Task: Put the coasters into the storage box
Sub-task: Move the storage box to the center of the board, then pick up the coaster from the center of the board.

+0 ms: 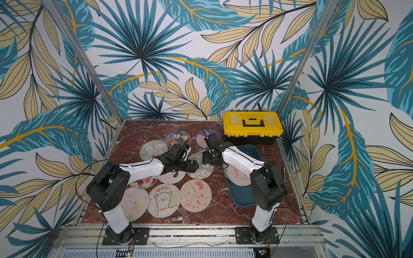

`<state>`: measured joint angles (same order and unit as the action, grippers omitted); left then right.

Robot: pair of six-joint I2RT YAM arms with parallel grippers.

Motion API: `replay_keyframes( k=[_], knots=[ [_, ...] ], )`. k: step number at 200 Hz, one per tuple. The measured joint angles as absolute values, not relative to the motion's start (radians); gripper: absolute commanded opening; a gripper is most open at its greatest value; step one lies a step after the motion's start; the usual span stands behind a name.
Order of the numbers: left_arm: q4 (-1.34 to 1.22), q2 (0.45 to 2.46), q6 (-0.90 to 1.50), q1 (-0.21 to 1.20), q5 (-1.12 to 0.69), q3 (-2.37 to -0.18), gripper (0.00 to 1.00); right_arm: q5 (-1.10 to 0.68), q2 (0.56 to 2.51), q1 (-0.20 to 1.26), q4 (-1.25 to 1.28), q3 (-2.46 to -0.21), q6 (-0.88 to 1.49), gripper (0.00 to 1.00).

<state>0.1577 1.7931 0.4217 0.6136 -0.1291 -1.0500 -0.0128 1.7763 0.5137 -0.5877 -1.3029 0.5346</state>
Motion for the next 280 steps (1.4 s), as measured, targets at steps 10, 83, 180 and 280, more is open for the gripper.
replay_keyframes(
  k=[10,83,180,280],
  knots=[
    [0.161,1.800,0.428,0.613,-0.131,-1.050,1.00,-0.012,1.785,0.514,-0.582,-1.303,0.547,0.68],
    [0.169,1.824,0.446,0.608,-0.138,-1.052,0.99,0.028,1.890,0.523,-0.573,-1.322,0.626,0.68],
    [0.169,1.824,0.445,0.608,-0.134,-1.052,0.99,0.052,1.952,0.525,-0.571,-1.326,0.697,0.69],
    [0.170,1.824,0.442,0.608,-0.134,-1.052,0.99,-0.038,1.960,0.525,-0.484,-1.318,0.723,0.55]
  ],
)
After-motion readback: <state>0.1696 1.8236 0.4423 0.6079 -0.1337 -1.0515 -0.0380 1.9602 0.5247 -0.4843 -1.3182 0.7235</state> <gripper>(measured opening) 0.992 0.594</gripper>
